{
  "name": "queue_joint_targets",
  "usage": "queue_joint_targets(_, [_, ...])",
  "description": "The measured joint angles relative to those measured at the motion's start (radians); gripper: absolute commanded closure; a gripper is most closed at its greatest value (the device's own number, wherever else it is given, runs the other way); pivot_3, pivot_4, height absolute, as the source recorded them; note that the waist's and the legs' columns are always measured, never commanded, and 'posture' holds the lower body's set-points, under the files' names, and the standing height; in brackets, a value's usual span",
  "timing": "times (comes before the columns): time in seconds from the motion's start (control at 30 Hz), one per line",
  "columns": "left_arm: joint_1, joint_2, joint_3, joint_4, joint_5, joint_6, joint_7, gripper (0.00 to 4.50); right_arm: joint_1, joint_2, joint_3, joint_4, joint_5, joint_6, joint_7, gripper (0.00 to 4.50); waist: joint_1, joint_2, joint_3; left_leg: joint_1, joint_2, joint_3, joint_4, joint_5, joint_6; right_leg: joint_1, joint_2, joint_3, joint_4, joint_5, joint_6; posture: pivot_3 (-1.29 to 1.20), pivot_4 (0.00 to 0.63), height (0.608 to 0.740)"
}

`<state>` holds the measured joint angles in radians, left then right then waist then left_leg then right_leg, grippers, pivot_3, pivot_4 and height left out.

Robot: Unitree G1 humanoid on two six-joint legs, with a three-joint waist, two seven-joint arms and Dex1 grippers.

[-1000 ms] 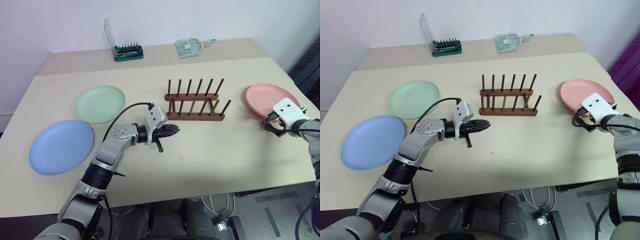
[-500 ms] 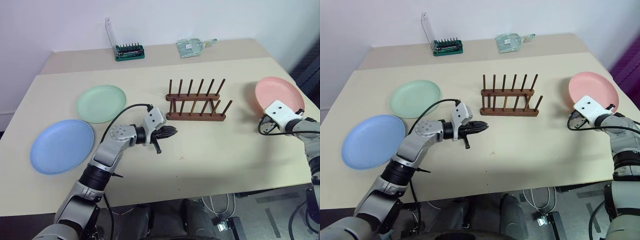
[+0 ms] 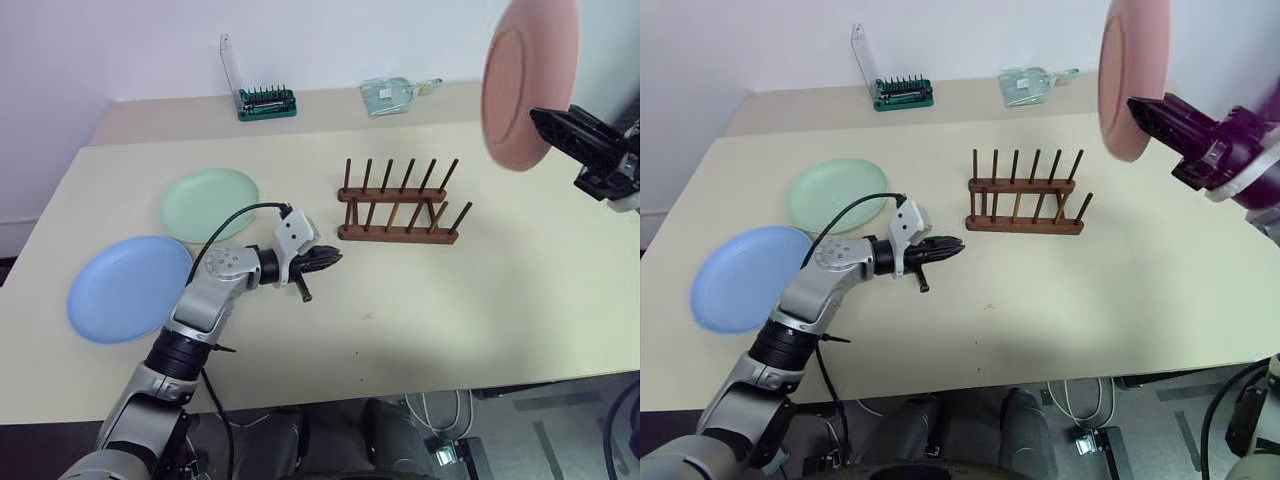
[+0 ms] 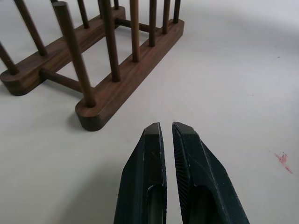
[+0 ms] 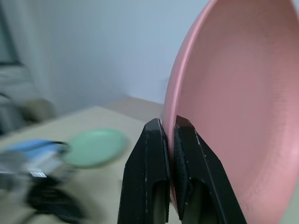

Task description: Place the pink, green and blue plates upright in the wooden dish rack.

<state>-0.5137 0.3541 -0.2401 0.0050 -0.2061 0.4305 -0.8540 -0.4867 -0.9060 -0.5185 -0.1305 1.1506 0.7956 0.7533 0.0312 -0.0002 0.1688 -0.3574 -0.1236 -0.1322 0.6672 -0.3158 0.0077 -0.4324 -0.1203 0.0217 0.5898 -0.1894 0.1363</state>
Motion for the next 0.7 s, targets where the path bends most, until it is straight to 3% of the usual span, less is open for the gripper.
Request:
queue_joint_targets(0.17, [-0.004,-0.002,0.0,0.0,-0.002,0.0,0.001,4.16,-0.01,0.03,0.058,0.041,0.01,0.058,-0.004,4.46,0.007,0.0,0.0,-0.002,0.0,0.001,-0.001,0.003,-0.004,-0.004,0.0,0.0,0.003,0.0,0.0,0.0,0.15,0.735])
queue_joint_targets(0.7, [0.009,-0.002,0.0,-0.026,-0.011,0.017,0.008,4.16,-0.085,0.074,0.08,0.252,-0.065,0.096,-0.011,4.46,0.006,0.0,0.0,-0.003,0.0,0.002,-0.001,0.003,-0.005,-0.005,0.0,0.001,0.003,0.0,0.0,0.0,0.15,0.735])
